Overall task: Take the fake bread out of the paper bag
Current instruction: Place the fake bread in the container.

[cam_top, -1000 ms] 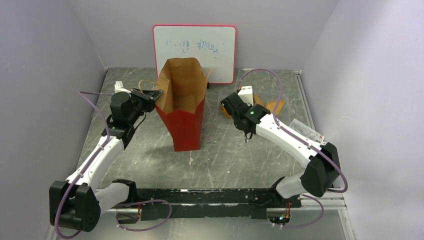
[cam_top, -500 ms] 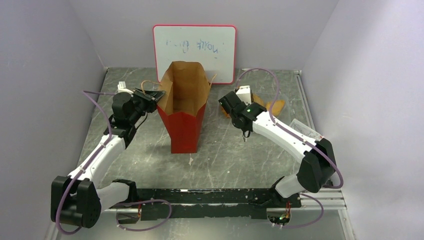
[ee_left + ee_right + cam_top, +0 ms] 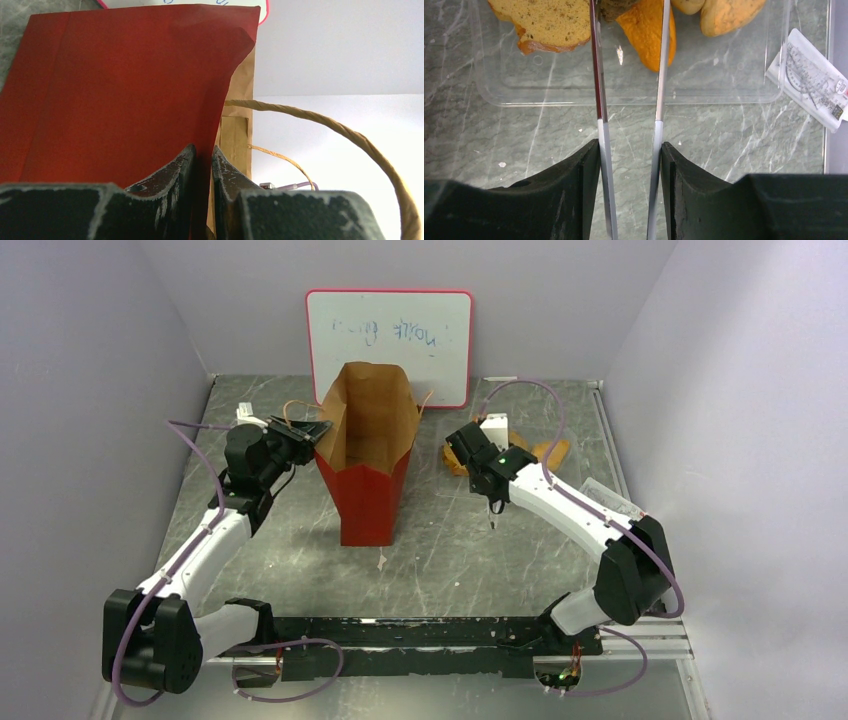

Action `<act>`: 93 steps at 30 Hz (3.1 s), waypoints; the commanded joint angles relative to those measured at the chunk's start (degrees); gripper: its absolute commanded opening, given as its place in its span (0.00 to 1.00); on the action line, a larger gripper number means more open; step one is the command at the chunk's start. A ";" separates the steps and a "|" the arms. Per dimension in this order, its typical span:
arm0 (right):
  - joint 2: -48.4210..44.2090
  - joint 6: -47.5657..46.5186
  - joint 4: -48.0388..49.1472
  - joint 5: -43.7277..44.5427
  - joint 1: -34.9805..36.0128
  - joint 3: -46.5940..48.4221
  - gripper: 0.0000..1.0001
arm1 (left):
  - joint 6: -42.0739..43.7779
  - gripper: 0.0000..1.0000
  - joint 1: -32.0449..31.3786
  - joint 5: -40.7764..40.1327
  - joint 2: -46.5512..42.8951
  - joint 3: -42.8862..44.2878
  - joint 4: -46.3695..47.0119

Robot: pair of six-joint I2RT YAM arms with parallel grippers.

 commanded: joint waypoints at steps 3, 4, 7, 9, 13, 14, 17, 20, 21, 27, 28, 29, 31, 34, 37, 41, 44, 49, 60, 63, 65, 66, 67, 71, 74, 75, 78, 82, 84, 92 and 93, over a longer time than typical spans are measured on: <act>-2.94 0.87 1.94 -0.73 -0.92 -1.54 0.45 | -0.07 0.13 0.49 2.23 0.47 -0.88 3.06; -3.23 0.98 2.10 -0.88 -1.06 -1.84 0.45 | -0.07 0.13 0.49 2.24 0.52 -0.92 3.06; -3.61 1.53 2.45 -1.37 -1.23 -2.71 0.46 | -0.07 0.13 0.49 2.35 0.73 -0.88 3.06; -4.00 1.96 3.13 -1.88 -1.32 -3.68 0.46 | -0.08 0.13 0.49 2.19 0.79 -1.01 3.12; -4.36 2.63 4.30 -2.26 -1.44 -5.06 0.48 | 0.51 0.13 0.49 1.83 0.67 -0.78 3.00; -4.21 2.58 4.62 -2.42 -1.50 -5.29 0.48 | 0.62 0.13 0.49 1.74 0.66 -0.67 2.83; -3.71 2.48 5.29 -2.54 -1.92 -5.74 0.48 | 0.72 0.13 0.49 1.59 0.81 -0.47 2.71; -3.77 2.48 5.88 -2.52 -2.28 -6.05 0.48 | 0.80 0.13 0.49 1.69 1.00 -0.44 2.83; -3.86 2.48 5.99 -2.56 -2.39 -6.15 0.48 | 0.83 0.13 0.49 1.73 1.07 -0.44 2.88; -6.00 3.01 6.14 -1.40 -2.69 -6.34 0.48 | 0.98 0.13 0.44 1.83 1.81 -0.36 3.32; -6.33 2.94 6.17 -1.40 -2.69 -6.34 0.48 | 0.98 0.13 0.48 1.86 1.92 -0.35 3.38; -6.48 3.01 6.00 -1.34 -2.75 -6.22 0.48 | 0.98 0.13 0.49 1.86 2.05 -0.29 3.41; -6.74 3.17 5.92 -1.00 -2.78 -6.03 0.48 | 1.05 0.13 0.46 1.78 2.06 -0.29 3.46; -7.39 3.12 6.50 -0.90 -2.86 -5.92 0.48 | 1.15 0.13 0.49 1.73 2.23 -0.30 3.43; -7.24 3.02 6.44 -0.54 -2.98 -5.26 0.48 | 1.14 0.13 0.48 1.59 2.15 -0.50 3.48; -7.51 3.01 6.59 0.06 -3.10 -4.68 0.48 | 1.24 0.13 0.49 1.65 2.24 -0.43 3.50; -7.51 2.85 6.58 0.53 -3.33 -4.02 0.48 | 1.29 0.13 0.46 1.61 2.32 -0.27 3.50; -7.57 2.51 6.83 0.68 -3.52 -2.73 0.48 | 1.40 0.13 0.44 1.62 2.46 -0.18 3.43; -6.70 1.74 7.31 1.17 -4.04 -0.29 0.48 | 1.69 0.13 0.46 1.29 2.42 -0.18 3.06; -6.60 1.46 7.72 1.13 -4.22 0.22 0.48 | 1.69 0.13 0.46 1.28 2.49 -0.20 3.15; -6.35 1.12 7.96 1.14 -4.39 0.73 0.48 | 1.69 0.13 0.44 1.25 2.50 -0.32 3.23; -6.18 0.94 7.99 1.10 -4.47 1.03 0.48 | 1.69 0.13 0.48 1.27 2.50 -0.27 3.30; -5.96 0.84 7.88 1.09 -4.56 1.36 0.48 | 1.69 0.13 0.49 1.22 2.58 -0.26 3.32; -5.87 0.74 7.88 1.06 -4.66 1.94 0.48 | 1.69 0.13 0.49 1.26 2.67 -0.18 3.40; -6.32 0.81 7.69 1.07 -4.65 1.80 0.48 | 1.69 0.13 0.49 1.28 2.76 -0.19 3.39; -6.44 0.86 7.65 0.96 -4.64 1.75 0.48 | 1.69 0.13 0.44 1.26 2.77 -0.23 3.47; -6.77 0.99 7.57 0.78 -4.66 1.36 0.48 | 1.75 0.13 0.49 1.23 2.76 -0.28 3.57; -7.14 0.93 7.69 0.71 -4.65 1.29 0.48 | 1.73 0.13 0.49 1.30 2.87 -0.39 3.67; -7.07 0.90 7.60 0.57 -4.67 1.14 0.48 | 1.77 0.13 0.47 1.22 2.78 -0.39 3.60; -4.89 -0.05 10.73 -2.17 -4.76 0.62 0.47 | 1.94 0.13 0.48 0.96 2.31 -0.22 3.04; -4.54 -0.33 11.41 -2.55 -4.76 0.75 0.47 | 1.95 0.13 0.49 0.97 2.25 -0.18 2.86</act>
